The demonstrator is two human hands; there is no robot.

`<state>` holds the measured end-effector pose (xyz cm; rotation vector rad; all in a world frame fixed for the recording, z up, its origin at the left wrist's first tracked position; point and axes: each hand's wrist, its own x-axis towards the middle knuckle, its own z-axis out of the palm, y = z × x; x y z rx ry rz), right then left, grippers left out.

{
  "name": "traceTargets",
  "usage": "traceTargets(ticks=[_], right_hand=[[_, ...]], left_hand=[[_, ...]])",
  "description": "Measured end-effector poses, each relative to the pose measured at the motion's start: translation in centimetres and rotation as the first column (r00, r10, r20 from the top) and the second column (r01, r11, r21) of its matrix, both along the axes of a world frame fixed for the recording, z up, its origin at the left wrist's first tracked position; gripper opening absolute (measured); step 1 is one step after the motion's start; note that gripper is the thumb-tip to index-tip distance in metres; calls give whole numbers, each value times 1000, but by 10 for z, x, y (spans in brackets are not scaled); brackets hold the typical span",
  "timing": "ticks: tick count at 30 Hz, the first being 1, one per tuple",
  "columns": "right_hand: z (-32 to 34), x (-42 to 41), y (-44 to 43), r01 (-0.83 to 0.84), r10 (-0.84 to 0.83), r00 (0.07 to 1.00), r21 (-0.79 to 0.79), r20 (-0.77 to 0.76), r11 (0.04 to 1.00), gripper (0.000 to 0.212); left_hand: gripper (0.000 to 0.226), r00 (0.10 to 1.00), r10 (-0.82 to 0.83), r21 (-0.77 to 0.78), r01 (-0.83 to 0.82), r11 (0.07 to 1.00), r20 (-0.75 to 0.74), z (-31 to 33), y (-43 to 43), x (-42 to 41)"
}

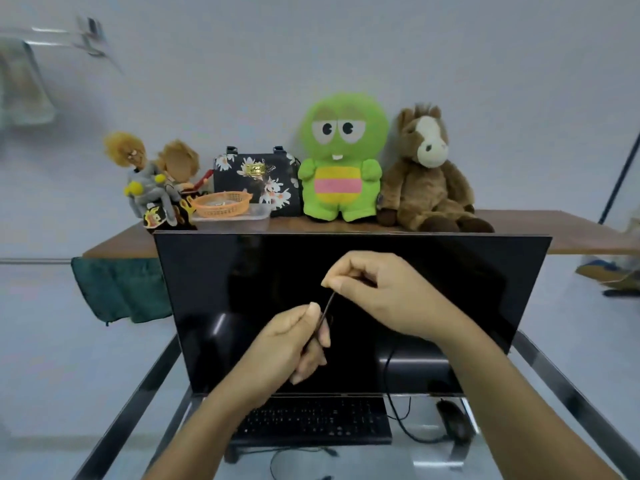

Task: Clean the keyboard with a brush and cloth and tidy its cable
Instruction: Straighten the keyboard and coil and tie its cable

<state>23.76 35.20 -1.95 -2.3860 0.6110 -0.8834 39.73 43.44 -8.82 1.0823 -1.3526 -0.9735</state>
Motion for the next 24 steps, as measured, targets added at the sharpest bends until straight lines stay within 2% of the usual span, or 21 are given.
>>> traceTargets(ticks=[1, 2, 3, 4, 5, 6, 7, 8, 9, 10, 12, 13, 14, 15, 16, 17, 18, 19, 21, 22, 24], right_hand=[[4, 0, -4, -20, 18, 999, 42, 47, 999, 7], [6, -1, -6, -55, 41, 993, 125, 114, 991, 5], [6, 0, -9, -89, 51, 982, 210, 181, 974, 5], [3, 0, -11, -111, 47, 972, 275, 230, 955, 7], [-4, 1, -14, -110, 32, 969, 311, 246, 944, 9], [-12, 2, -17, -96, 16, 972, 333, 235, 938, 12], [-23, 4, -19, -74, 2, 979, 347, 203, 935, 15], [-34, 6, -20, -44, -10, 989, 353, 148, 934, 17], [-44, 10, -19, -9, -18, 997, 343, 75, 939, 19], [-52, 14, -16, 23, -20, 1000, 314, -11, 949, 20], [-62, 20, -6, 22, 22, 979, 212, -202, 977, 21], [-63, 22, -1, -18, 71, 951, 177, -301, 984, 22], [-62, 21, 5, -66, 126, 912, 163, -391, 984, 23], [-58, 20, 8, -107, 166, 875, 152, -454, 983, 24], [-51, 17, 10, -136, 180, 859, 126, -480, 983, 22], [-44, 13, 10, -151, 173, 864, 84, -473, 985, 20], [-36, 9, 8, -150, 153, 885, 42, -440, 988, 16], [-28, 4, 5, -130, 126, 915, 16, -384, 991, 13], [-13, -9, -6, -77, 80, 964, 20, -253, 997, 6], [-8, -16, -12, -61, 64, 977, 24, -203, 998, 5], [-6, -24, -22, -38, 46, 983, 47, -175, 998, 7]], left_hand=[[44, 980, -77, 32, 84, 996, -182, 1, 6, -3], [44, 914, -164, 27, 188, 982, -372, 2, 10, -4], [42, 800, -261, -17, 300, 954, -540, 4, 13, -3], [40, 641, -362, -110, 398, 911, -677, 9, 13, -3], [39, 472, -430, -225, 429, 875, -770, 15, 12, -1], [38, 358, -429, -301, 361, 883, -829, 22, 7, 1], [35, 308, -363, -309, 210, 928, -879, 28, -1, 6], [32, 301, -255, -257, 32, 966, -919, 34, -10, 12], [30, 333, -151, -203, -126, 971, -931, 40, -17, 16], [29, 401, -74, -181, -234, 955, -913, 43, -24, 19], [28, 619, 105, -172, -372, 912, -778, 42, -38, 19], [27, 753, 248, -178, -435, 883, -610, 36, -42, 18], [26, 848, 393, -204, -481, 853, -357, 30, -44, 16], [25, 879, 473, -233, -474, 849, -64, 24, -43, 13], [25, 871, 450, -225, -406, 885, 196, 16, -42, 11], [28, 858, 356, -161, -318, 934, 369, 7, -39, 9], [32, 875, 230, -59, -227, 972, 427, -3, -34, 8], [38, 920, 107, 44, -133, 990, 378, -11, -28, 7], [47, 995, -30, 168, 13, 986, 100, -25, -13, 3], [49, 997, -44, 192, 57, 980, -71, -27, -7, 0], [48, 911, -48, 203, 142, 969, -409, -27, 1, -3]])
